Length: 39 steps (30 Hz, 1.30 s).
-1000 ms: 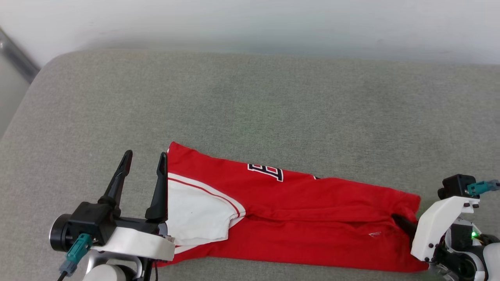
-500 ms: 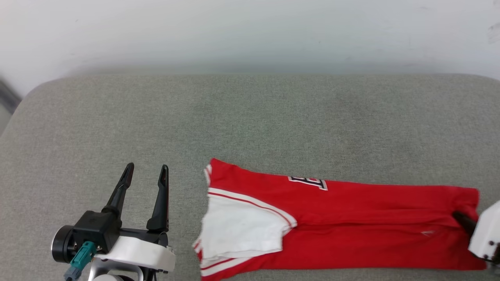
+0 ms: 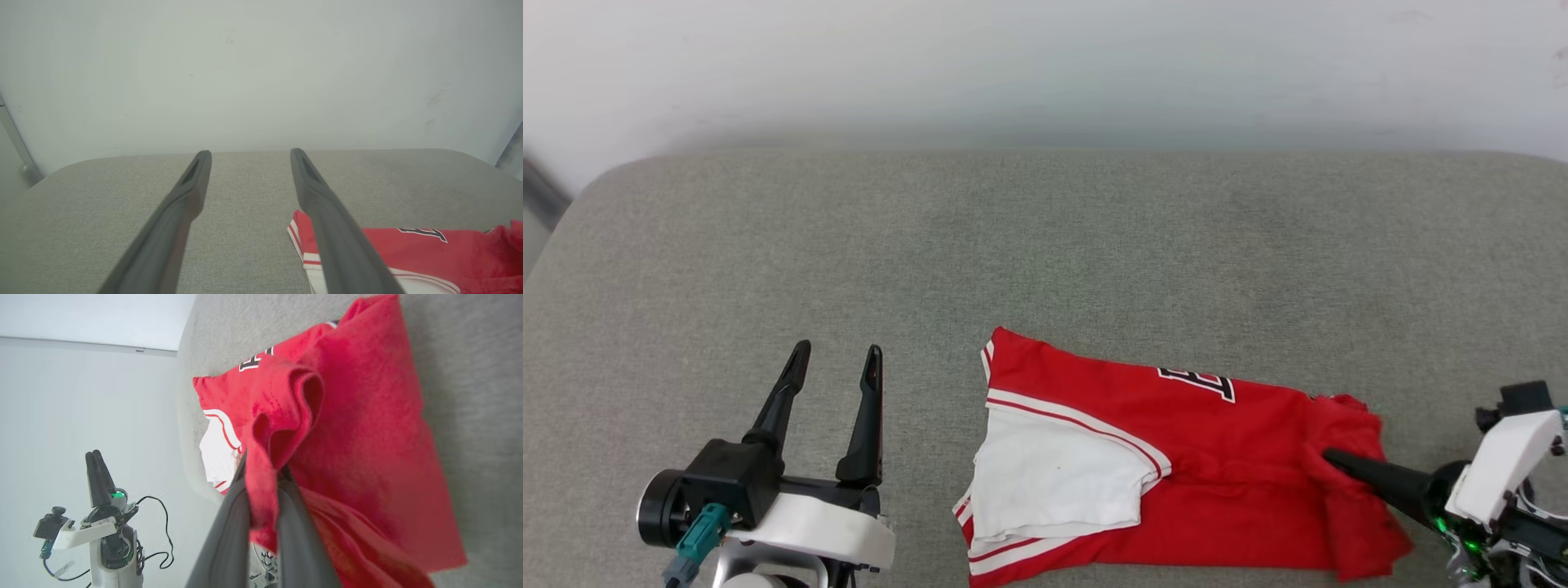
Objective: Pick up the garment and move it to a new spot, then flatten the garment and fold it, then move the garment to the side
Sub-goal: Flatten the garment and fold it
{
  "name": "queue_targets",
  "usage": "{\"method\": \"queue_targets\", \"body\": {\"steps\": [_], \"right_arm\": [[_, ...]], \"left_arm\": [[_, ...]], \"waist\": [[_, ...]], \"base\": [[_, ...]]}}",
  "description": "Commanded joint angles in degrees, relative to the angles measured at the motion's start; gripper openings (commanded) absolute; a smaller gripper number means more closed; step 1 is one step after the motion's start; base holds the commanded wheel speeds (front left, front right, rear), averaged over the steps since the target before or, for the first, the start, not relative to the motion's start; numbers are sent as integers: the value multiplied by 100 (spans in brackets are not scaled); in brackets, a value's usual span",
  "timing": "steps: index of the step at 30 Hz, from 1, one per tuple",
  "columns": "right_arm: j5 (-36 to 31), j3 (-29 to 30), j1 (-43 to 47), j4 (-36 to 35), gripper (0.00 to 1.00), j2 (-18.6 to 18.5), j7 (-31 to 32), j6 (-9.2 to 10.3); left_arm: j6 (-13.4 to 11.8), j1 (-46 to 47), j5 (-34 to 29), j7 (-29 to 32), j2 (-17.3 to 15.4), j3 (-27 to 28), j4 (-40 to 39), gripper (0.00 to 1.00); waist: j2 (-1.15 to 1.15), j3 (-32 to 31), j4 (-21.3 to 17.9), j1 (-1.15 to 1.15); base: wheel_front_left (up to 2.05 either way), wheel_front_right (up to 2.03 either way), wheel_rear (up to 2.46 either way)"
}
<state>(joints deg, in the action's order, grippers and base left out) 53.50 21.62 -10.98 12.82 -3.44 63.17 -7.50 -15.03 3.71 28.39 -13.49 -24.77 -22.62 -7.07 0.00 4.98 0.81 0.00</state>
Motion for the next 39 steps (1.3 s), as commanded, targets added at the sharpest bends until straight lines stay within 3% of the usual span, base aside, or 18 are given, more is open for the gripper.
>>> {"method": "queue_targets", "body": {"steps": [1, 5, 14, 18, 22, 23, 24, 25, 33, 39], "right_arm": [[393, -70, -144, 118, 0, 66, 163, 2], [1355, -685, -314, 559, 0, 64, 46, 2], [2555, -2392, -846, 1007, 0, 62, -947, 2], [2710, -2938, -1131, 1181, 0, 63, -1493, 2], [2360, -3308, -1329, 1594, 0, 62, -1901, 2], [2288, -3353, -1365, 1687, 34, 62, -2027, 2], [2249, -3415, -1399, 1738, 78, 61, -2110, 2], [2277, -3471, -1406, 1773, 100, 61, -2171, 2], [2298, -3869, -1501, 1373, 100, 50, -2506, 2], [1462, -4289, -1390, 587, 100, -308, -3184, 2]], "left_arm": [[25, 92, -11, 4, -6, -20, -15, 100], [74, 190, -27, 21, 31, -78, 4, 100], [232, 511, -27, -26, 188, -222, 125, 100], [300, 638, -15, -60, 275, -248, 220, 100], [382, 735, -2, -97, 349, -274, 328, 100], [401, 737, -2, -102, 367, -277, 357, 100], [404, 736, 0, -112, 386, -270, 387, 100], [416, 739, 3, -123, 403, -262, 411, 100], [489, 733, -22, -148, 433, -201, 525, 100], [489, 671, -38, -158, 427, -183, 576, 100]], "waist": [[0, 51, 63, 0], [0, 155, 224, 0], [0, 478, 669, 0], [0, 630, 833, 0], [0, 721, 943, 0], [0, 726, 957, 0], [0, 734, 964, 0], [0, 738, 967, 0], [0, 654, 798, 0], [0, 498, 619, 0]], "base": [[0, 0, 0], [0, 0, 0], [0, 0, 0], [0, 0, 0], [0, 0, 0], [0, 0, 0], [0, 0, 0], [0, 0, 0], [0, 0, 0], [0, 0, 0]]}}
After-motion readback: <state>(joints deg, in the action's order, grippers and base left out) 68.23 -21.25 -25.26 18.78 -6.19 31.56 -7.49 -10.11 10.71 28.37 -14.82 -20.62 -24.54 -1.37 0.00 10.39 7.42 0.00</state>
